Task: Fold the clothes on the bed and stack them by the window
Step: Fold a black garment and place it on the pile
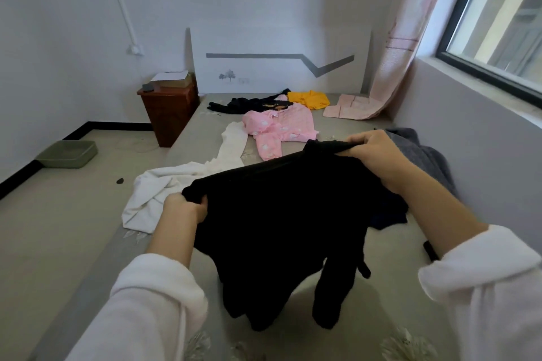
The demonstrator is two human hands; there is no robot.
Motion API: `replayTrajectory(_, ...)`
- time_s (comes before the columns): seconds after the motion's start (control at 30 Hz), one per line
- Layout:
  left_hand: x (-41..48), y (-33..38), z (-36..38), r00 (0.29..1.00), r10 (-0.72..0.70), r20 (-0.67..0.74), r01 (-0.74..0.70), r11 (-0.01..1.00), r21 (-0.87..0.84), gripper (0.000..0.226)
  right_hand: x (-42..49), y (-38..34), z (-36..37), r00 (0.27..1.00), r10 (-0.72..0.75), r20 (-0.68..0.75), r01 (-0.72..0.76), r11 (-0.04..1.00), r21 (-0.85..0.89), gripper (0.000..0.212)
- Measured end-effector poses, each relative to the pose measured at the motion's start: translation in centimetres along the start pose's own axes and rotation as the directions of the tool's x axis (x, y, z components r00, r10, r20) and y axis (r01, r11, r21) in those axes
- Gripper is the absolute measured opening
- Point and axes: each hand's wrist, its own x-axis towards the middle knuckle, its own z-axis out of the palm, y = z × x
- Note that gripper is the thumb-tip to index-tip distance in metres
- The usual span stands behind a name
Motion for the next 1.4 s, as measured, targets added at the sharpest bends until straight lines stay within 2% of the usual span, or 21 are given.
replayTrajectory(0.07, 0.1, 1.8, 0.7, 0.992, -0.112, 0.051, 0.119, 0.976, -0.184, 0.022, -0.4, -0.9, -1.8, 0.986, 0.040, 0.160, -0.028, 0.997, -0.076, 0.007)
replayTrajectory(0.13, 0.3, 3.9, 1.2, 0.994, -0.095, 0.052, 0.102, 0.984, -0.145, 0.021, -0.7, -1.8, -3.9, 0.949, 0.146, 0.279, -0.054, 0.948, -0.313, 0.018)
replayTrajectory(0.17, 0.4, 4.7, 1.5, 0.994, -0.059, 0.096, 0.068, 0.993, -0.093, 0.022, -0.6, -1.9, -4.9, 0.946, 0.183, 0.269, -0.034, 0.878, -0.478, 0.019)
replayTrajectory(0.23, 1.2, 5.8, 1.9, 0.989, -0.017, 0.148, 0.014, 1.000, 0.022, 0.024, 0.6, -1.1, -6.5, 0.976, 0.178, 0.128, -0.025, 0.670, -0.742, 0.014)
replayTrajectory(0.33, 2.9, 6.5, 2.6, 0.975, -0.053, 0.214, -0.025, 0.937, 0.348, 0.018, 2.4, 1.8, -6.7, 0.989, 0.103, -0.106, -0.142, 0.449, -0.882, 0.007)
replayTrajectory(0.43, 4.3, 6.5, 4.0, 0.960, -0.111, 0.258, -0.041, 0.852, 0.522, 0.015, 3.6, 5.1, -6.3, 0.959, 0.022, -0.283, -0.278, 0.270, -0.922, 0.038)
replayTrajectory(0.5, 4.9, 6.7, 5.4, 0.942, -0.095, 0.323, -0.109, 0.822, 0.558, 0.020, 4.5, 6.3, -6.4, 0.904, 0.044, -0.426, -0.417, 0.313, -0.853, 0.038)
replayTrajectory(0.57, 5.1, 7.0, 7.2, 0.907, -0.074, 0.414, -0.174, 0.830, 0.529, 0.027, 6.3, 6.2, -6.9, 0.821, 0.203, -0.533, -0.537, 0.591, -0.602, 0.032)
replayTrajectory(0.6, 5.0, 7.1, 8.2, 0.882, -0.062, 0.466, -0.210, 0.836, 0.507, 0.032, 7.4, 5.7, -7.2, 0.791, 0.329, -0.517, -0.542, 0.769, -0.340, 0.030)
replayTrajectory(0.63, 4.7, 7.3, 9.1, 0.857, -0.040, 0.514, -0.252, 0.838, 0.485, 0.038, 8.0, 4.7, -7.2, 0.769, 0.435, -0.468, -0.488, 0.873, 0.009, 0.027)
replayTrajectory(0.67, 4.5, 7.6, 9.9, 0.828, -0.007, 0.560, -0.302, 0.837, 0.457, 0.042, 8.4, 3.6, -7.1, 0.754, 0.492, -0.436, -0.370, 0.865, 0.338, 0.024)
replayTrajectory(0.7, 4.3, 7.8, 10.7, 0.795, 0.041, 0.605, -0.358, 0.837, 0.415, 0.043, 8.7, 2.7, -7.1, 0.736, 0.484, -0.474, -0.214, 0.830, 0.516, 0.025)
replayTrajectory(0.73, 4.1, 8.2, 11.3, 0.753, 0.101, 0.650, -0.419, 0.835, 0.356, 0.042, 8.9, 2.2, -7.2, 0.711, 0.415, -0.568, -0.061, 0.841, 0.538, 0.030)
replayTrajectory(0.8, 3.8, 8.8, 11.8, 0.668, 0.228, 0.709, -0.518, 0.826, 0.222, 0.039, 8.1, 1.7, -7.0, 0.652, 0.127, -0.748, 0.060, 0.974, 0.218, 0.047)
replayTrajectory(0.83, 3.9, 9.0, 11.5, 0.633, 0.282, 0.721, -0.555, 0.814, 0.169, 0.035, 7.3, 1.9, -6.8, 0.635, -0.024, -0.772, 0.074, 0.997, 0.030, 0.051)
replayTrajectory(0.93, 4.5, 8.6, 8.1, 0.595, 0.425, 0.682, -0.674, 0.726, 0.135, 0.020, 5.0, 4.2, -6.2, 0.657, -0.282, -0.699, 0.065, 0.945, -0.321, 0.050)
replayTrajectory(1.0, 5.5, 7.4, 4.6, 0.600, 0.470, 0.647, -0.736, 0.641, 0.217, 0.022, 3.6, 6.3, -5.5, 0.679, -0.336, -0.652, 0.023, 0.899, -0.438, 0.048)
replayTrajectory(1.13, 9.0, 3.2, -3.7, 0.670, 0.428, 0.606, -0.726, 0.545, 0.419, 0.016, 0.5, 11.8, -2.6, 0.794, -0.217, -0.568, -0.173, 0.815, -0.553, 0.058)
replayTrajectory(1.23, 12.0, -0.7, -10.2, 0.746, 0.353, 0.565, -0.664, 0.463, 0.587, 0.038, -2.1, 17.0, 0.6, 0.852, -0.077, -0.519, -0.310, 0.723, -0.617, 0.053)
replayTrajectory(1.3, 13.4, -3.3, -14.3, 0.844, 0.270, 0.463, -0.536, 0.427, 0.729, 0.052, -4.0, 21.0, 3.0, 0.879, 0.086, -0.468, -0.399, 0.669, -0.626, 0.052)
replayTrajectory(1.4, 15.5, -7.2, -19.9, 0.958, 0.168, 0.232, -0.279, 0.365, 0.888, 0.054, -6.5, 27.1, 6.4, 0.873, 0.306, -0.380, -0.487, 0.573, -0.659, 0.053)
